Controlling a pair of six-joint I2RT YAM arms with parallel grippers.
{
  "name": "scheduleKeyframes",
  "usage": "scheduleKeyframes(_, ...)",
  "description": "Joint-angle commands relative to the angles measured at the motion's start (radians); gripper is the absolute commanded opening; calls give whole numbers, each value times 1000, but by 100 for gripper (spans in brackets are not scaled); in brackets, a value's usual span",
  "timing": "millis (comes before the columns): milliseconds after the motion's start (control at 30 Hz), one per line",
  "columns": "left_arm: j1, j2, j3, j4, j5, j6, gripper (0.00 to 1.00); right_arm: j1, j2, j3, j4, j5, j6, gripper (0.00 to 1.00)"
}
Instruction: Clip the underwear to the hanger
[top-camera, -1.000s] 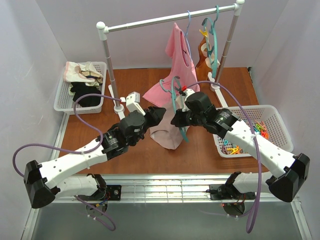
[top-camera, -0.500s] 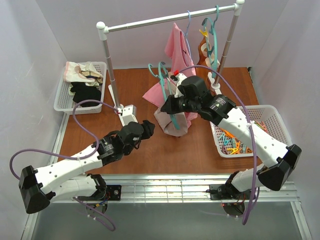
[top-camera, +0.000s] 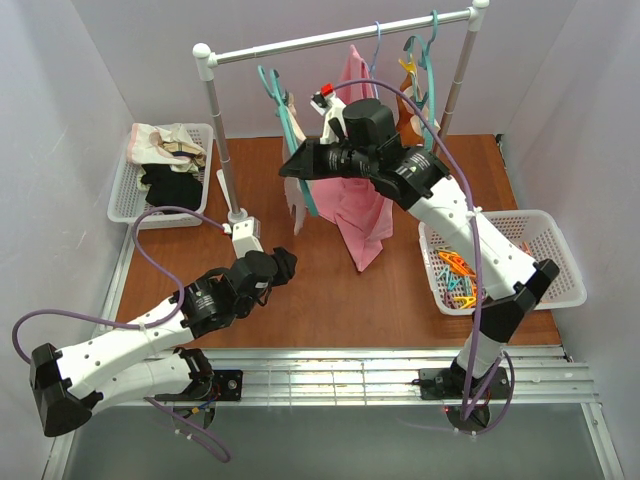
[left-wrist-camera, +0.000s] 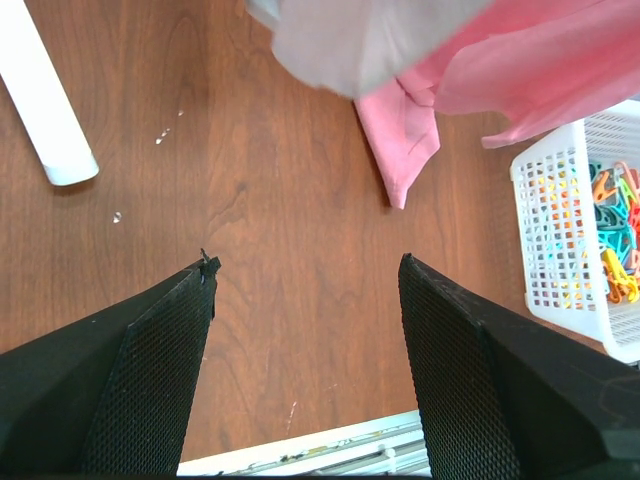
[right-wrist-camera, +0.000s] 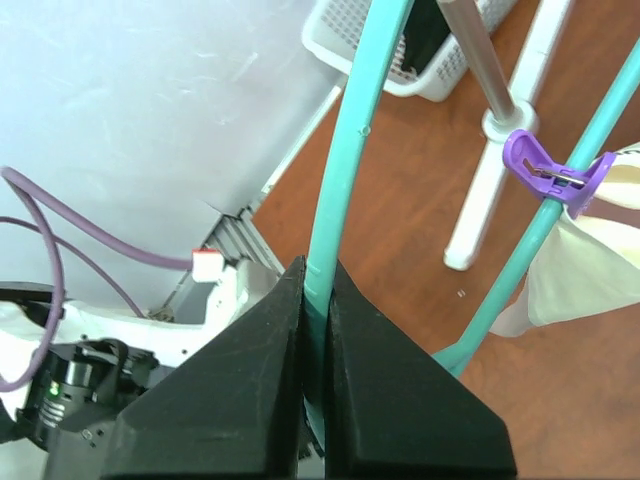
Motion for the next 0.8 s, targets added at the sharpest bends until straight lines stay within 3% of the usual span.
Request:
scheduleKeyframes(0,1,-21,-5,-48,-29,-4,66,-10,57,125,78,-66,19,1)
scheduleKeyframes(333,1,-39,-10,-68,-29,23,66,-49,153,240,187,-99,78,1)
scheduleKeyframes(767,1,-39,13,-55,-43,111,66,-65,228,240,260,-102,131,1)
